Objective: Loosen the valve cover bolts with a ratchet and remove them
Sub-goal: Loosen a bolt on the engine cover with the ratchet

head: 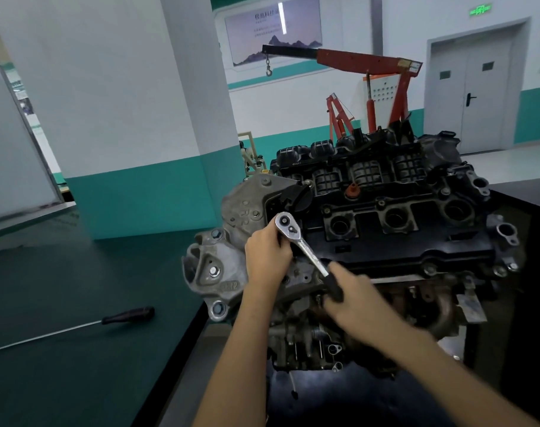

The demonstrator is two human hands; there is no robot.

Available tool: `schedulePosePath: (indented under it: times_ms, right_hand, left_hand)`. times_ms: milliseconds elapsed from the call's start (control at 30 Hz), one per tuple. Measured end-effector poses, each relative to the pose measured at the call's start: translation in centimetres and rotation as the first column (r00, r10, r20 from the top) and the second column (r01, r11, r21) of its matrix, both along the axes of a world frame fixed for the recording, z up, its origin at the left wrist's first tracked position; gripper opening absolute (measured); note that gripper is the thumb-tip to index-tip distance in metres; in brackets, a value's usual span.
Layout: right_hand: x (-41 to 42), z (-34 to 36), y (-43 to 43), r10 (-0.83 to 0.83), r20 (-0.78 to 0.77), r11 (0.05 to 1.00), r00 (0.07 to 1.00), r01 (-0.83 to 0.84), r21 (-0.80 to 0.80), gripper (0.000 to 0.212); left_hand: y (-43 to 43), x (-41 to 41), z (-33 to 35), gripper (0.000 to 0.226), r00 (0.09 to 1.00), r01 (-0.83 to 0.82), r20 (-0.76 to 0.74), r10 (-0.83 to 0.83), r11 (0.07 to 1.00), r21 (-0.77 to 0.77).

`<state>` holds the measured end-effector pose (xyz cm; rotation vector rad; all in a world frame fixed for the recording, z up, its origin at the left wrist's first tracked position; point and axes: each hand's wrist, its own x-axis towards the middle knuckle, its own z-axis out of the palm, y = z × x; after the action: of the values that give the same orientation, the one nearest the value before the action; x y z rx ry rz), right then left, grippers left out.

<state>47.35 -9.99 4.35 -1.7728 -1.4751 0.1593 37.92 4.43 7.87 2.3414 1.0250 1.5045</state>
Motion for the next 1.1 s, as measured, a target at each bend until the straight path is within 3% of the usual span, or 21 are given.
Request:
schedulePosePath:
  times_ms: [100,200,267,400,500,567,633,733,800,833,1000,1100]
  right_hand:
    - [-5.4,-2.4,2.1,-0.021,-0.255,0.990,0.967,0.057,0.131,0.022]
    - [-6.9,-2.6,3.0,-0.016,-0.282,0.989,0.959,0.057,0.139,0.035]
    - [-5.0,-2.1,2.3,0.013,-0.227,0.996,0.974,0.008,0.094,0.030]
    - [1.8,1.7,0.3,0.062,0.117,0.997,0.991,-0.057,-0.050,0.024]
    - [6.3,6.2,0.3,-0.021,0.539,0.988,0.842,0.099,-0.116,0.028]
    - [6.9,7.6,0.4,-0.051,0.643,0.988,0.764,0.131,-0.078,0.027]
    - [5.7,6.6,0.1,-0.094,0.605,0.986,0.791,0.157,-0.052,0.024]
    - [0.9,1.9,-0.5,-0.038,0.177,0.997,0.984,0.049,-0.059,0.020]
    - [-2.5,-0.4,0.3,0.019,-0.073,1.000,0.997,-0.019,0.001,0.021]
    - [-3.8,-1.0,1.0,0.016,-0.128,0.999,0.992,-0.011,0.035,0.021]
    - [-3.6,-1.1,1.5,0.045,-0.116,0.998,0.992,-0.041,0.042,0.034]
    - [0.7,1.1,0.2,0.076,0.076,0.995,0.994,-0.071,-0.066,0.025]
  left_hand:
    - [0.4,0.0,0.1,0.013,1.000,0.007,-0.018,-0.007,0.999,-0.041]
    - [0.7,-0.1,-0.1,0.007,0.997,0.066,0.038,-0.063,0.995,-0.078]
    - [0.5,-0.3,0.0,0.009,0.992,0.116,0.050,-0.113,0.991,-0.064]
    - [0.3,-0.7,0.4,0.030,0.978,0.209,-0.015,-0.209,0.978,-0.016]
    - [0.4,-0.5,0.4,0.021,0.991,0.137,-0.013,-0.137,0.991,0.000]
    - [0.1,-0.3,0.2,0.016,0.997,0.079,0.025,-0.079,0.997,-0.001]
    - [-0.2,-0.1,0.0,0.011,0.998,0.033,0.057,-0.032,0.999,-0.020]
    - [0.1,0.1,-0.2,0.007,0.998,-0.009,0.067,0.009,1.000,0.001]
    - [0.2,0.2,-0.1,0.009,0.998,-0.008,0.069,0.009,1.000,-0.017]
    - [0.4,0.1,0.0,0.007,0.997,0.006,0.080,-0.004,1.000,-0.030]
    - [0.4,-0.2,-0.1,0.011,0.991,0.115,0.079,-0.111,0.992,-0.046]
    - [0.3,-0.5,0.2,0.024,0.986,0.158,-0.045,-0.159,0.987,-0.034]
